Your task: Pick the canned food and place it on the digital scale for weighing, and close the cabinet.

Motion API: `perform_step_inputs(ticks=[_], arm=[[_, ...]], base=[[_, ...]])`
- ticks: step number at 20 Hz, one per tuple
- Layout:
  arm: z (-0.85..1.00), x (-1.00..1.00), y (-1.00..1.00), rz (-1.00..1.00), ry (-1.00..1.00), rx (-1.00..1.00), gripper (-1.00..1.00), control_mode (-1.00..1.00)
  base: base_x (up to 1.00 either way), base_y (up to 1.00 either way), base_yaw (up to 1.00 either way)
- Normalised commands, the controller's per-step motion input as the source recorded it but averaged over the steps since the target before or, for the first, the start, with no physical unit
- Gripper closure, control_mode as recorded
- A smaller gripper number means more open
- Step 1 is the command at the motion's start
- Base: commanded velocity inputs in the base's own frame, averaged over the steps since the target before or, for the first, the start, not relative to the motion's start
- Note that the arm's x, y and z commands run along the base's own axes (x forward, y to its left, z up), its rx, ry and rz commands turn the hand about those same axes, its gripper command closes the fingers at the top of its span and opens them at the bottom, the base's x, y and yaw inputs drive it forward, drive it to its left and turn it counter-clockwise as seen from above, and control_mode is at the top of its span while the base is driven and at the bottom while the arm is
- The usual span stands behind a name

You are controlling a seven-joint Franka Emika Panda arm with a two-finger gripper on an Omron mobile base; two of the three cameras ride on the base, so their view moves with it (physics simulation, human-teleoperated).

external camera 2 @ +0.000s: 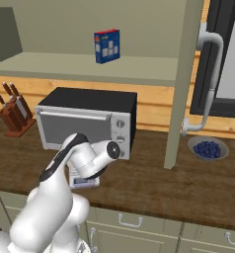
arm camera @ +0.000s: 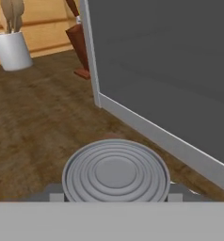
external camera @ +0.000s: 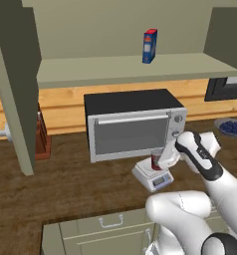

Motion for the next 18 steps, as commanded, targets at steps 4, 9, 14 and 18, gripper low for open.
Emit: perform_step_inputs(ticks=[4,9,14,18], arm=[[-0.28,0.25,0.18,0.00,0.00,0.00,1.00,-1.00],[-0.28,0.16,0.14,0.00,0.00,0.00,1.00,-1.00],[-0.28,0.07,0.22,0.00,-0.01,0.00,1.00,-1.00],[-0.23,-0.04,0.17,0.00,-0.03,0.00,-1.00,-1.00]], base=[[0.00,0.00,0.00],[0.00,0.00,0.00],[0.00,0.00,0.00],[0.00,0.00,0.00]])
